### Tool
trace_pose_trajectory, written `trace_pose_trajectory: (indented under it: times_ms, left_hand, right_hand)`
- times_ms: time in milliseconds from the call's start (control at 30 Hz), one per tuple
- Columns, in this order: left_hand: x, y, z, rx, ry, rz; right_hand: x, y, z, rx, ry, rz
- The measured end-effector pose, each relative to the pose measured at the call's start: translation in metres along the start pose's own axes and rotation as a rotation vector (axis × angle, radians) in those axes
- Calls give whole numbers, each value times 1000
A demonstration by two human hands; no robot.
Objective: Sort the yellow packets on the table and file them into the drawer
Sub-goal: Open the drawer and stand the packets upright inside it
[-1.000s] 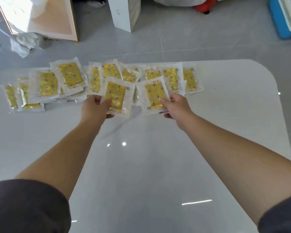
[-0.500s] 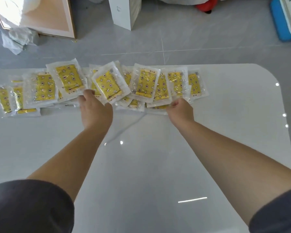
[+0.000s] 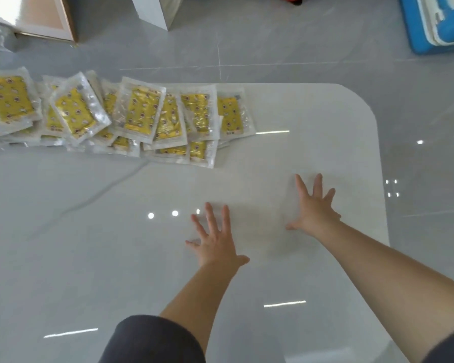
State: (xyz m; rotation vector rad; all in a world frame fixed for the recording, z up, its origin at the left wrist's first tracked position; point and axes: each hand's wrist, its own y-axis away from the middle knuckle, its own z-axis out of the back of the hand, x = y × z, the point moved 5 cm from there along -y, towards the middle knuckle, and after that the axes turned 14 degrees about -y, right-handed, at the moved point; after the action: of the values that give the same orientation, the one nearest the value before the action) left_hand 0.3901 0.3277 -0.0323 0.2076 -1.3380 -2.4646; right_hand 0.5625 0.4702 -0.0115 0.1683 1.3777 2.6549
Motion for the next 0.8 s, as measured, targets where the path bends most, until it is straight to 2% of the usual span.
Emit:
trace_pose_trajectory:
  times_ms: [133,267,600,733,800]
  left_hand:
    - [-47,-11,5,88,118,162]
    - [-57,-22,2,142,173,259]
    - [-65,-29,-3,217,169,263]
    - [-80,-24,10,155,116,368]
    - [-104,-20,18,127,95,321]
  right_hand:
    - [-51,-21,22,72,155,28]
    - [-78,-35,19,100,313,164]
    - [-89,-57,26,207,360,186]
    - [-89,-55,26,218,350,201]
    - [-88,-54,28,235,333,196]
